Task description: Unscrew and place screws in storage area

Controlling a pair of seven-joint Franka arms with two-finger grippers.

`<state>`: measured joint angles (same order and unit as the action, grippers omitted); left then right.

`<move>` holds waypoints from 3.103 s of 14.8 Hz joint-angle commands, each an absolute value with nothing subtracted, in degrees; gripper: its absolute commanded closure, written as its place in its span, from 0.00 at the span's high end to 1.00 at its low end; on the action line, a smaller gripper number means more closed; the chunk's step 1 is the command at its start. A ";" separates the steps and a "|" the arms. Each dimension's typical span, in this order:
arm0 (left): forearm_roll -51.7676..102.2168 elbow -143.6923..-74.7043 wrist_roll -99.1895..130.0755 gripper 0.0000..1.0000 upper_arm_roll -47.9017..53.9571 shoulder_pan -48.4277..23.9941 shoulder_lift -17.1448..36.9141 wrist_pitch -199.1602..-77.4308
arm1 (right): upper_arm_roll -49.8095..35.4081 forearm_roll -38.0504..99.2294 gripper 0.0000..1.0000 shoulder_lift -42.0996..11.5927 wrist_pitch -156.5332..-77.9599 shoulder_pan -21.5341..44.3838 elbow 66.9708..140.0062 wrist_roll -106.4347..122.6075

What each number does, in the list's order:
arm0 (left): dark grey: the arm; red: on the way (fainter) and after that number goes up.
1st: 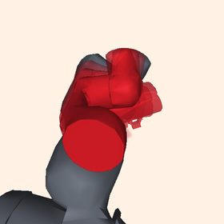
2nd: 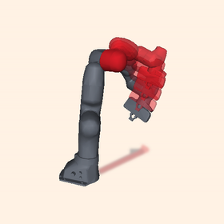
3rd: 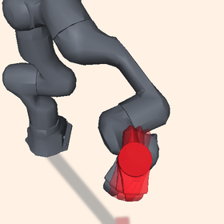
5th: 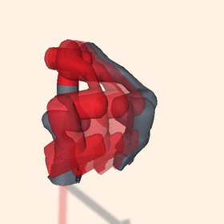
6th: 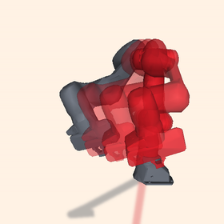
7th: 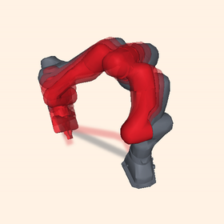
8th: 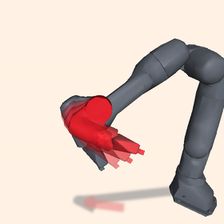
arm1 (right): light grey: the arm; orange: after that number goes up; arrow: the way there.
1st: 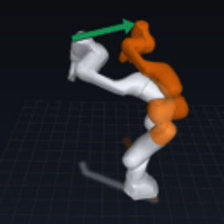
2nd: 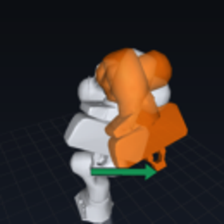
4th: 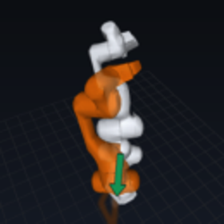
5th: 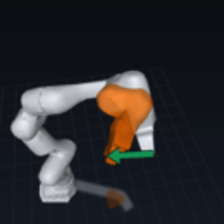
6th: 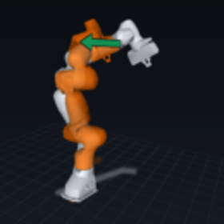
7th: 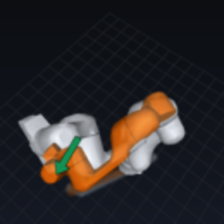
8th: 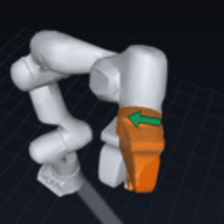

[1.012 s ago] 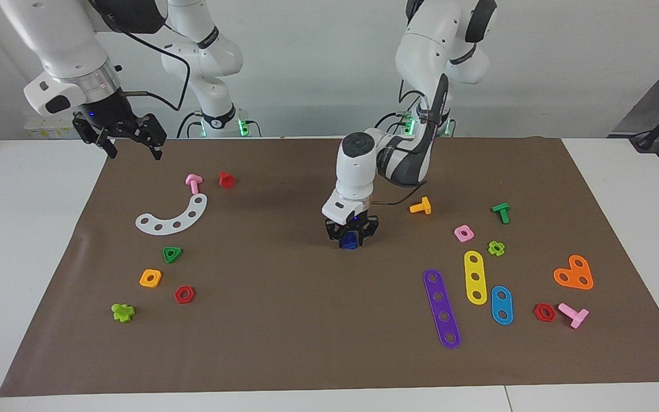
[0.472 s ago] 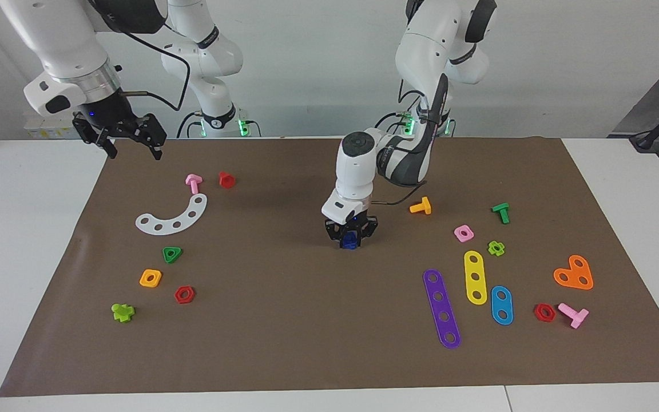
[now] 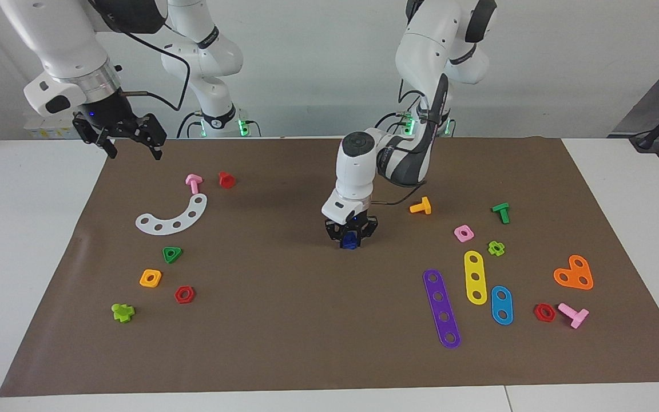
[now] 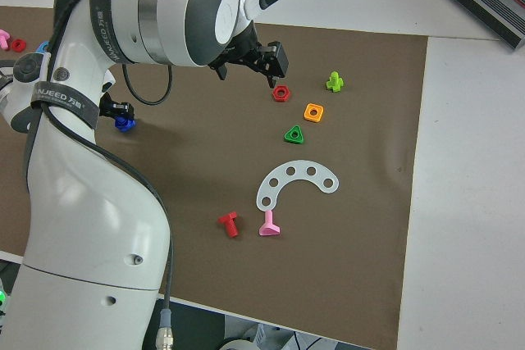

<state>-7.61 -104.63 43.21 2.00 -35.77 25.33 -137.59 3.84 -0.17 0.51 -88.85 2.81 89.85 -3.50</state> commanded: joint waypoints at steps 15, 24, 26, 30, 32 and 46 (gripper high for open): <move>-2.64 -94.14 42.54 0.38 1.49 -35.42 25.84 -123.76 | 3.43 0.97 1.00 1.76 -89.56 2.29 91.32 -3.34; -0.26 -93.34 29.65 0.37 1.41 -28.93 24.08 -119.44 | 3.51 0.97 1.00 1.76 -89.47 2.37 91.32 -3.17; -0.26 -95.00 24.02 0.37 1.41 -26.38 23.56 -119.53 | 3.60 0.97 1.00 1.76 -89.38 1.76 91.32 -3.08; -0.26 -102.02 13.21 0.37 1.41 -21.63 21.54 -122.86 | 3.34 0.88 1.00 1.76 -92.72 2.55 91.49 -3.51; -0.26 -106.15 8.29 0.37 1.41 -19.35 20.31 -126.11 | 3.25 0.88 1.00 1.67 -91.58 4.73 91.41 -3.86; 0.88 -103.37 -2.37 1.00 0.97 -8.37 10.65 -112.00 | 2.90 1.14 1.00 -18.00 -117.58 33.21 91.32 -37.70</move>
